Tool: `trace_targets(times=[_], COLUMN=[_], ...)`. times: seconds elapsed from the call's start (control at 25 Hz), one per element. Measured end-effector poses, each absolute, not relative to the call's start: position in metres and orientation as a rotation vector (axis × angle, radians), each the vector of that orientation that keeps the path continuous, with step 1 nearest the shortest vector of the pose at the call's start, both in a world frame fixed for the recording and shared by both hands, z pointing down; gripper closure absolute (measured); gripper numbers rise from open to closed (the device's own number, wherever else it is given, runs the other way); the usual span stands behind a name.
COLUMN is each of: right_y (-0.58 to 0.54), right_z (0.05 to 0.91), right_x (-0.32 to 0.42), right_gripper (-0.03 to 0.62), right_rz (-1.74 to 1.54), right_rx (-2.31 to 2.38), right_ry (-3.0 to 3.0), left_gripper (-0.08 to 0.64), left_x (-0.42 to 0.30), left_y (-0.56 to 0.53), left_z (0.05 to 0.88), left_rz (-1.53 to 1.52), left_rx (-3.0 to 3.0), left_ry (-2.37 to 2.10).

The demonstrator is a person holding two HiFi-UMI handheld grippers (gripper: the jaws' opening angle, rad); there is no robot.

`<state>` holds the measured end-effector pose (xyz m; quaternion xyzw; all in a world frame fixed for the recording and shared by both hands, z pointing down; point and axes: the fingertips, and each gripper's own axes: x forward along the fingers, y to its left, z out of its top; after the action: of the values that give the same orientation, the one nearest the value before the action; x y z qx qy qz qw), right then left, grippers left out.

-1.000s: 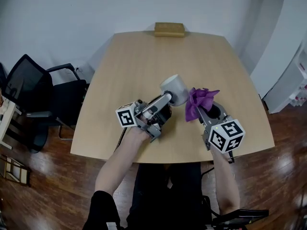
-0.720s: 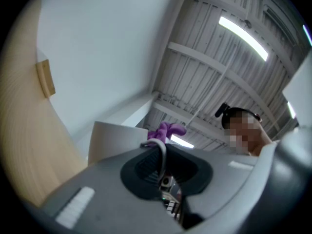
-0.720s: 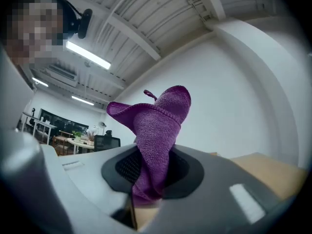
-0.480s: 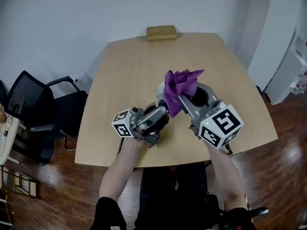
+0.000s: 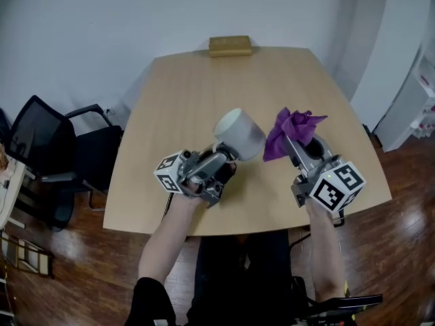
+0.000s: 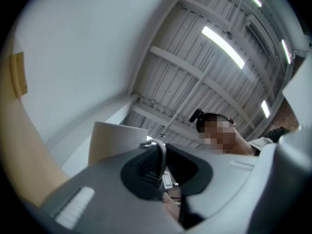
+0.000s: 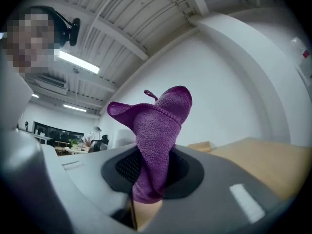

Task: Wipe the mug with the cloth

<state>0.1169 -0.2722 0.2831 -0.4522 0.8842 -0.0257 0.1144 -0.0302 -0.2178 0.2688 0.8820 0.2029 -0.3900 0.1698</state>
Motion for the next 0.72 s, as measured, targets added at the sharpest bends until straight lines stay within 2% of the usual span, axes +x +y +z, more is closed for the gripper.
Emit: trace_targets(times=[0.24,0.4,0.72], right_y=[-0.242,-0.239,-0.232], right_z=[0.196,0.213,0.266], right_x=[0.073,0.042,0.076], right_gripper=[0.505,0.503,0.505], right_rz=[0.170,0.240,0.111], right_rx=[-1.063,-1.001,-1.060], right_ry=[2.640,2.760,2.715], left_gripper=[0.523,0.523,0.523], left_x=[-0.017,-0.013,-0.023], left_y=[-0.196,-0.184,-0.186], left_z=[0.270,0.273,0.271], left_rz=[-1.058,-1.034,-1.072], left_rx=[2.579,2.621,2.633], left_ry=[0.642,0.699,0.715])
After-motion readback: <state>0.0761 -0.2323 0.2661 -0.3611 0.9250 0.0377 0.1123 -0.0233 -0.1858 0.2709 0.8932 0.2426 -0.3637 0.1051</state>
